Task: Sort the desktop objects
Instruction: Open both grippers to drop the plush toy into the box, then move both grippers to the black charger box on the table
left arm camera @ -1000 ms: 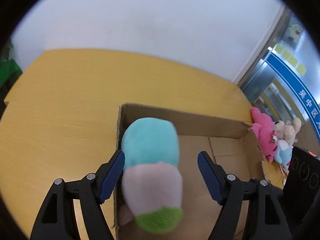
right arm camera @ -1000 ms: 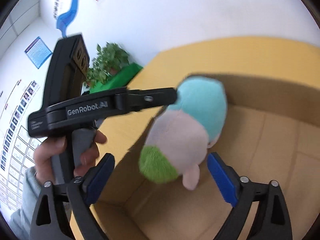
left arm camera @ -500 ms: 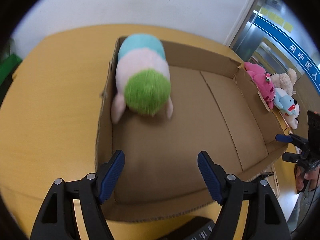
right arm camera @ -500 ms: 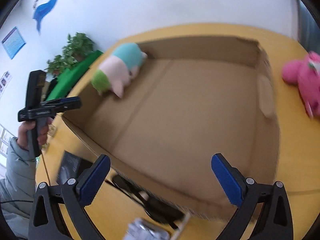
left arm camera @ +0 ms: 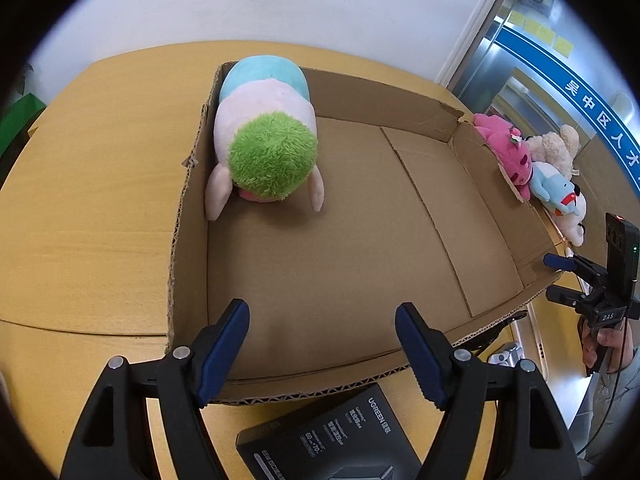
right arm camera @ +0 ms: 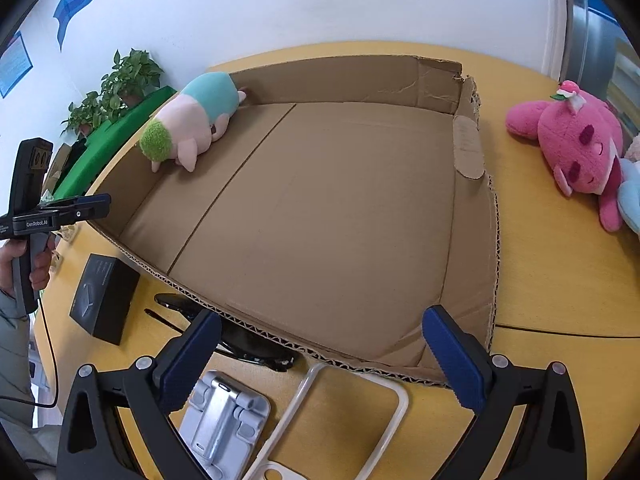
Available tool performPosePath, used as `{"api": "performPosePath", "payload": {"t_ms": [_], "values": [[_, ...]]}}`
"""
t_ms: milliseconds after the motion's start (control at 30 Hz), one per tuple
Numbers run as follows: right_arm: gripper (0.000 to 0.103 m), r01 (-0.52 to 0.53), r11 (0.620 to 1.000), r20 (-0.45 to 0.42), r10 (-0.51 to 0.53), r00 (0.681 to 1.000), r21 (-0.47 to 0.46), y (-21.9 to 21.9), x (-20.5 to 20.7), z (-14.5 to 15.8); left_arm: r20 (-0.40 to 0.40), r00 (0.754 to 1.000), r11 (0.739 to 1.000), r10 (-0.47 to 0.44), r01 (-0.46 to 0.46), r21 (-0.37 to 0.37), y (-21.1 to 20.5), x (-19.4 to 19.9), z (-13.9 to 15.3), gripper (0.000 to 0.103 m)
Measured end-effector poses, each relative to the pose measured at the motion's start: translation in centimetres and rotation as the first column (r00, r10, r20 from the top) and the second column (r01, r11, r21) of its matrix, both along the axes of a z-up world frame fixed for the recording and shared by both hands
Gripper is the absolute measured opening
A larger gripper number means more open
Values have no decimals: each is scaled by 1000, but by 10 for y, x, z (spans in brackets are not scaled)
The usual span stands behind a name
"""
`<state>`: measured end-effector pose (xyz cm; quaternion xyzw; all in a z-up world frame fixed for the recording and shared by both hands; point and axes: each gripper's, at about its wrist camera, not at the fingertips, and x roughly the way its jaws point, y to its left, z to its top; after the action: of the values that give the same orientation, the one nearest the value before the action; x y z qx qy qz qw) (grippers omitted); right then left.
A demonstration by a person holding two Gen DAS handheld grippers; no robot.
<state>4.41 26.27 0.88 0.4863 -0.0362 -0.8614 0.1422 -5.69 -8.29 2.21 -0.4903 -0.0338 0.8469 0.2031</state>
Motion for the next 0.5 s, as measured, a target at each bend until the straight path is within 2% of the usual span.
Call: {"api": "performPosePath", "payload": {"t_ms": [100,167,267,333,400,433,500], "values": [[102,11,1000,-20,-11,1000,-23,1,-5,4,-34,999,999,29,-30,-13,0,8,9,75],[102,5,1000,-61,-6,998,-21,-1,-3,14,-108,994,1000,30,-31,-4,1,21,26,76],[102,-9,1000,-145,6,989,-25,-6,11,36,-232,972,999,38,-37,11,3,42,54,76],[102,-8,1000,-188,4,982,-20,-11,24,48,-288,956,998,57,-59,3,5,55,66,78],[101,-4,1000,-195,0,981,-21,-16,32,48,-321,944,997,70,-78,-10,10,67,71,78],[95,-6,1000,-198,0,980,-27,-18,38,45,-328,942,996,73,-83,-17,12,72,70,78],[75,3,1000,-192,-9,981,-31,-24,44,35,-343,935,995,86,-99,-19,16,83,67,77]]}}
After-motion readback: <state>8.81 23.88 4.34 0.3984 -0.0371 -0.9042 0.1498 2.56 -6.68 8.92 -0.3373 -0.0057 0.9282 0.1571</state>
